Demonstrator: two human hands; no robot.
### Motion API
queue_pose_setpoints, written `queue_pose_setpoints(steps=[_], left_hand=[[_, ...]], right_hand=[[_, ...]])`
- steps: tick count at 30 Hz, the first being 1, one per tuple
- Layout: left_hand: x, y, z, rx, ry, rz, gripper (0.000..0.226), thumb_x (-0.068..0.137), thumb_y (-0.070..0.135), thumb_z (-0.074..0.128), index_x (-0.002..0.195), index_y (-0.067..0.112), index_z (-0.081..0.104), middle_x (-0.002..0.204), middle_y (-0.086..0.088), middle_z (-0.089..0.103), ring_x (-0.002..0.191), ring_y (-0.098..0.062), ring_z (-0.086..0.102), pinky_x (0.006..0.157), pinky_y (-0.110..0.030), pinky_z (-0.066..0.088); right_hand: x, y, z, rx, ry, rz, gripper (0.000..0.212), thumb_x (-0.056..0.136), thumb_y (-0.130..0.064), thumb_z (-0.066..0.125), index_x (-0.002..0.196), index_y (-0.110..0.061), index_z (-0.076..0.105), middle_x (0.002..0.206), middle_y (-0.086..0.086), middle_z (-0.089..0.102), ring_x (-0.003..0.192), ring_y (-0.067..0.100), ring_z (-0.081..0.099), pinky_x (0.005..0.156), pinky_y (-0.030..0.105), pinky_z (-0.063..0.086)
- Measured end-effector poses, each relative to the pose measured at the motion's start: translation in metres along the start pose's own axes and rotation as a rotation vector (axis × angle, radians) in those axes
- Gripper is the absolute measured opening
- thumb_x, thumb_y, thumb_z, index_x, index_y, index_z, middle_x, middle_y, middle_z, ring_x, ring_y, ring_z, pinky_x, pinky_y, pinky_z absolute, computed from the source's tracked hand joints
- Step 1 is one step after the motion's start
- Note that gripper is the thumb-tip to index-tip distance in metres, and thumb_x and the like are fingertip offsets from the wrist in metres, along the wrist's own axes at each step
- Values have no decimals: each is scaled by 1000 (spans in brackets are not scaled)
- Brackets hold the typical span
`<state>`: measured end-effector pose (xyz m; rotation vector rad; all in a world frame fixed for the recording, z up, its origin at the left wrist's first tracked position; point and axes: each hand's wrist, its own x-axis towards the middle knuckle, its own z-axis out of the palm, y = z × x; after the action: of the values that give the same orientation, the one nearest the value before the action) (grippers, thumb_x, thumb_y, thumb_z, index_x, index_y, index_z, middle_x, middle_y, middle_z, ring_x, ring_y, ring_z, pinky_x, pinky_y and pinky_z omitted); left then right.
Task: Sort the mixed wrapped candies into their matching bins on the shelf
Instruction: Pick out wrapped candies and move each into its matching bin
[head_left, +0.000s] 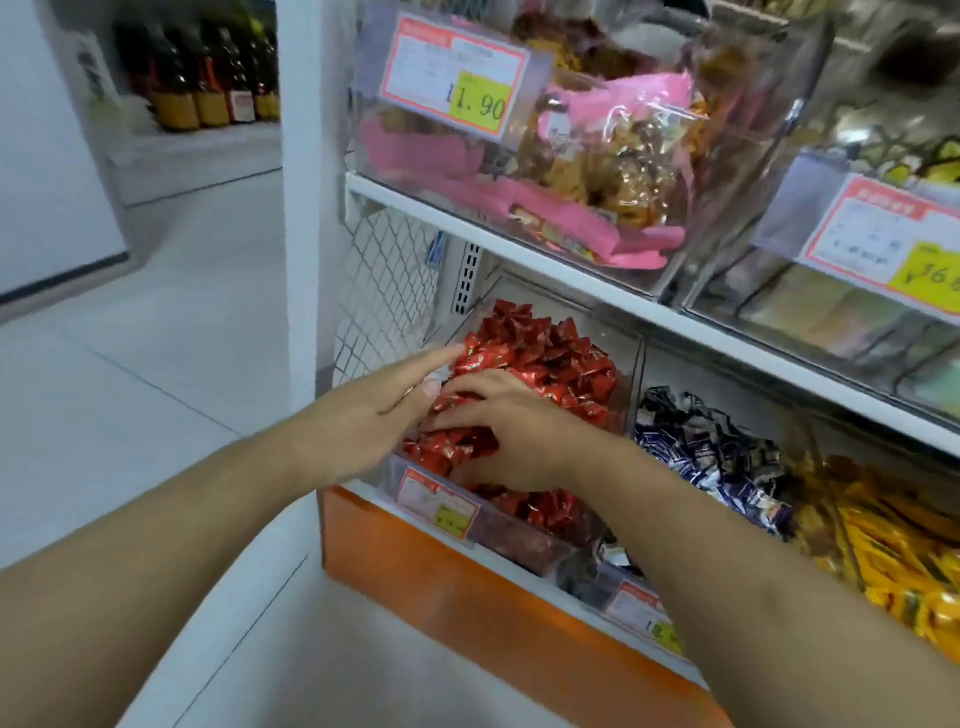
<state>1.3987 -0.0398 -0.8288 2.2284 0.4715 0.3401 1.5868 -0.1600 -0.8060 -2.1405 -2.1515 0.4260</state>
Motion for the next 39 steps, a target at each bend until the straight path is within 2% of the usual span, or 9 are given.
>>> queue_pose_setpoints(steps=[5, 8, 12, 15, 22, 25, 29, 32, 39], left_hand=[[-1, 1, 1, 11, 17, 22, 45, 109, 52, 29, 153, 60, 27, 161, 31, 29, 146, 11, 26, 118, -20, 20], [-2, 3, 2, 10, 35, 19, 44, 110, 50, 30, 153, 59, 29, 162, 25, 33, 147, 2, 31, 118, -26, 25], [-3, 6, 0, 31, 32, 10, 44, 111, 47, 30, 153, 57, 29, 163, 22, 32, 148, -4, 33, 118, -29, 26], [-1, 10, -1, 49, 57, 15, 47, 113, 33, 30, 159, 38, 34, 161, 8, 41, 146, -13, 38, 108, -20, 27], [3, 6, 1, 55, 74, 34, 45, 113, 33, 31, 157, 37, 38, 157, 9, 47, 141, -10, 43, 95, -11, 24], [2, 4, 2, 41, 74, 42, 42, 112, 42, 33, 153, 52, 35, 154, 20, 47, 138, -1, 45, 111, -24, 34], [5, 0, 4, 59, 78, 48, 40, 111, 42, 33, 151, 50, 37, 145, 23, 55, 129, 1, 51, 111, -31, 42], [5, 1, 5, 78, 94, 37, 41, 112, 41, 33, 152, 48, 38, 149, 20, 53, 133, -1, 50, 109, -26, 39], [4, 0, 4, 86, 126, 3, 39, 111, 45, 34, 148, 56, 38, 150, 18, 53, 134, -7, 51, 110, -38, 44]], right_hand=[[-3, 15, -3, -152, -27, 31, 48, 83, -50, 81, 128, -42, 68, 149, -16, 44, 139, 11, 30, 117, 39, 35], [-4, 19, -9, -195, -45, 58, 43, 81, -52, 81, 122, -45, 71, 145, -19, 45, 138, 11, 34, 114, 42, 40], [-11, 30, -21, -233, -47, 129, 35, 81, -52, 81, 115, -48, 73, 142, -22, 44, 135, 9, 41, 114, 40, 40], [-20, 32, -31, -243, -62, 162, 33, 83, -44, 82, 115, -47, 74, 140, -24, 44, 131, 7, 46, 115, 33, 38], [-27, 19, -43, -224, -43, 145, 54, 80, -50, 83, 131, -52, 64, 158, -26, 31, 147, 8, 32, 124, 38, 26], [-13, 1, -36, -213, 3, 40, 63, 80, -61, 77, 139, -52, 57, 161, -25, 28, 153, 12, 18, 127, 48, 15], [11, -5, -9, -135, 4, -25, 55, 83, -64, 69, 135, -47, 62, 147, -20, 44, 145, 10, 29, 121, 51, 27], [14, 4, 3, -222, -55, -12, 52, 84, -67, 64, 132, -46, 65, 152, -19, 38, 147, 12, 26, 120, 51, 27], [-9, 25, -15, -349, -144, 32, 34, 86, -66, 69, 114, -47, 74, 144, -23, 43, 138, 9, 32, 114, 46, 36]])
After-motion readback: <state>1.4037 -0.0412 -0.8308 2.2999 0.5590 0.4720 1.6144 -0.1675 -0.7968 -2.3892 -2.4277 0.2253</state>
